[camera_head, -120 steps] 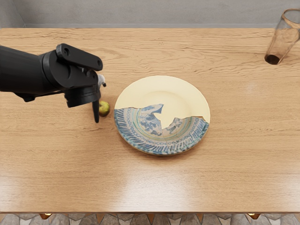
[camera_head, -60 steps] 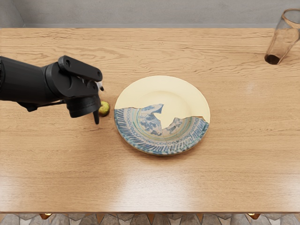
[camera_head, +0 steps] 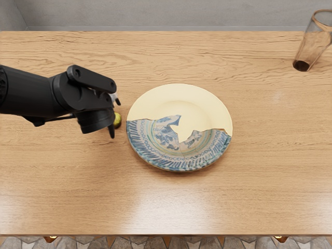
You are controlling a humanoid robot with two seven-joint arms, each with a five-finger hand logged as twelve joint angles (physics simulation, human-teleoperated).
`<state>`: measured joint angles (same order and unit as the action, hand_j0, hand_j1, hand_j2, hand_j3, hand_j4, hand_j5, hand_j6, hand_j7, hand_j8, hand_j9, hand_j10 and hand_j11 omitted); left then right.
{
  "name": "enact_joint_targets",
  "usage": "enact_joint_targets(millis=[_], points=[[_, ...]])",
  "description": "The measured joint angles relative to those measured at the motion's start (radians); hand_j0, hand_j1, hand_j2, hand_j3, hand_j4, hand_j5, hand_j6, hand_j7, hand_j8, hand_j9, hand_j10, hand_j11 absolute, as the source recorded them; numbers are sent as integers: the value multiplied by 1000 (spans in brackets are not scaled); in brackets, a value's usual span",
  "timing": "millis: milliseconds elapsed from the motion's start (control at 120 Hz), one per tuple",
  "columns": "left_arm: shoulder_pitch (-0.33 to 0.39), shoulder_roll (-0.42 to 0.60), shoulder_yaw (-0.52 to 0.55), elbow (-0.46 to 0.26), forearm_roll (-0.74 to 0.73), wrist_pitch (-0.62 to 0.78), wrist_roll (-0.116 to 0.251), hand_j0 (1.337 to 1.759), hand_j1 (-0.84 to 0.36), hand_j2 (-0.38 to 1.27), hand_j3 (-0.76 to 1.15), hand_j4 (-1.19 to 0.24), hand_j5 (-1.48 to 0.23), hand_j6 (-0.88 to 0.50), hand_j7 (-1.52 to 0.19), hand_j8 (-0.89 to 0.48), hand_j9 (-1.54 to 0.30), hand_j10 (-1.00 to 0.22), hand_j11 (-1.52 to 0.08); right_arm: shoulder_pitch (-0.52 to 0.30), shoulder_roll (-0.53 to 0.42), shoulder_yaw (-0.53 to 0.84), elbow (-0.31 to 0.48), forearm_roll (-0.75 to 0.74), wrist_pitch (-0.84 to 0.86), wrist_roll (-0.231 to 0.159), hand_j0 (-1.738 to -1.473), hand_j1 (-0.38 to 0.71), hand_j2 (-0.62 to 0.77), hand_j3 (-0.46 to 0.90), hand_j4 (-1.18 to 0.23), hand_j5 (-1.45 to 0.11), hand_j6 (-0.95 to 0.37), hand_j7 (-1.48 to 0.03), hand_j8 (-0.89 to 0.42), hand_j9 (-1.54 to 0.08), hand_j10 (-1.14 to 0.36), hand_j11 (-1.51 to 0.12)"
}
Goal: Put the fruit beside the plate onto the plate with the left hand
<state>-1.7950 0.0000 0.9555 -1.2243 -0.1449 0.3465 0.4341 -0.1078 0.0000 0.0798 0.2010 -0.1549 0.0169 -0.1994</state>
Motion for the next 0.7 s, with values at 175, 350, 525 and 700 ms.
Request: enact_joint_targets(millis=[175, 350, 525, 700], points=[[32, 0, -3, 21, 7, 23, 0, 1658, 7, 58, 0, -286, -371, -286, -371, -286, -371, -286, -371, 0, 0, 0, 0, 0, 0, 0, -1658, -322, -5, 0, -22, -29, -22, -29, -22, -29, -22, -29], [40, 0, -10, 28, 12, 48, 0, 1658, -10, 61, 0, -300, -389, -300, -389, -300, -389, -300, -389, 0, 0, 0, 0, 0, 0, 0, -1658, -322, -5, 0, -22, -29, -22, -29, -22, -29, -22, -29], [43, 0, -18, 29, 17, 53, 0, 1658, -46, 67, 0, -330, -428, -330, -428, -330, -428, -330, -428, 0, 0, 0, 0, 0, 0, 0, -1658, -322, -5, 0, -22, -29, -22, -29, -22, -29, -22, -29], [58, 0, -19, 30, 17, 62, -1, 1658, -75, 72, 0, -354, -460, -355, -460, -354, -460, -354, -460, 0, 0, 0, 0, 0, 0, 0, -1658, -322, -5, 0, -22, -29, -22, -29, -22, -29, -22, -29]])
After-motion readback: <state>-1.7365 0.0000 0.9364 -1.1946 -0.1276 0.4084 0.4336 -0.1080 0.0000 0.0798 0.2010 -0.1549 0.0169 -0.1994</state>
